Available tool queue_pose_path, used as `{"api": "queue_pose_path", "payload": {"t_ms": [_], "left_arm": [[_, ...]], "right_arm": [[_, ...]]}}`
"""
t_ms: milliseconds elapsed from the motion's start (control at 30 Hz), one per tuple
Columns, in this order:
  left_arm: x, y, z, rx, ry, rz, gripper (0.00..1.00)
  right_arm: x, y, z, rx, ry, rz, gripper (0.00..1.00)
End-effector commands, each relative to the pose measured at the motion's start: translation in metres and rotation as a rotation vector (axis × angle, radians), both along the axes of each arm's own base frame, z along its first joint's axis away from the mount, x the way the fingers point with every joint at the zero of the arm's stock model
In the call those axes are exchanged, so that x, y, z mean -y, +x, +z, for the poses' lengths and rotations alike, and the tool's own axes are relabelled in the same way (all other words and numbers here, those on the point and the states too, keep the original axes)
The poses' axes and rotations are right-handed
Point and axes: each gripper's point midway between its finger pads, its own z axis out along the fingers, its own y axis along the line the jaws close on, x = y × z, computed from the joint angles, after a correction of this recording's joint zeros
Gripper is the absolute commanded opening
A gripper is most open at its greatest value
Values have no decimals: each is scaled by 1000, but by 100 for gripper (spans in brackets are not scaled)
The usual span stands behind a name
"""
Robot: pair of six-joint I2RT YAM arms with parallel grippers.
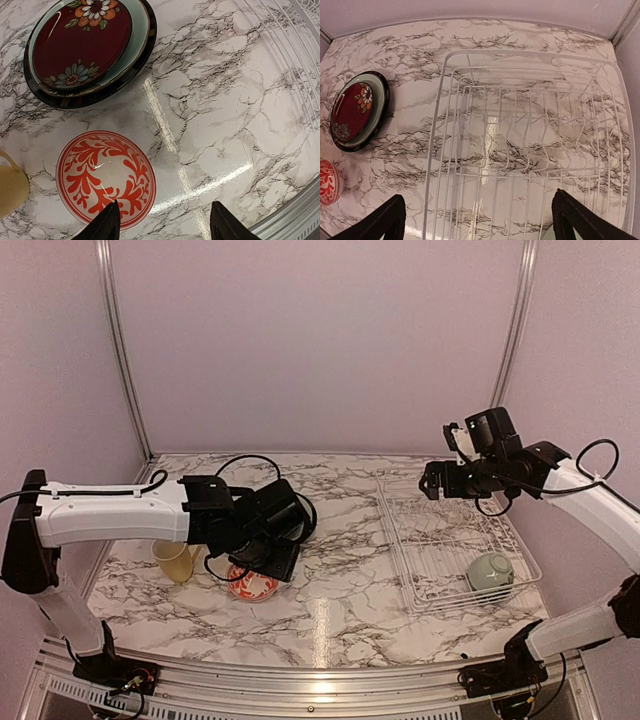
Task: Unload the mixed dishes from the dish rack
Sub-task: Place the bowl at the center of the board, then grab the bowl from the dish rack.
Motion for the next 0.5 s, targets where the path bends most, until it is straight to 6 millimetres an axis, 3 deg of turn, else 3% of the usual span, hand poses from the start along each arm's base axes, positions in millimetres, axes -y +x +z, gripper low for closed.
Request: {"api": "queue_pose_path", "payload": {"t_ms": [0, 167, 300, 467], "left_arm": [[11, 4, 31, 58, -126, -36, 64], [10, 19, 86, 180, -291, -38, 67], [1, 23, 125, 261, -452, -30, 70], [-19, 27, 144, 306, -531, -12, 73]], "right_arm": [[60, -36, -28, -167, -187, -213, 98], [110, -57, -57, -323, -232, -352, 99], [118, -75, -77, -443, -261, -376, 98], [117, -88, -98, -563, -273, -391, 95]]}}
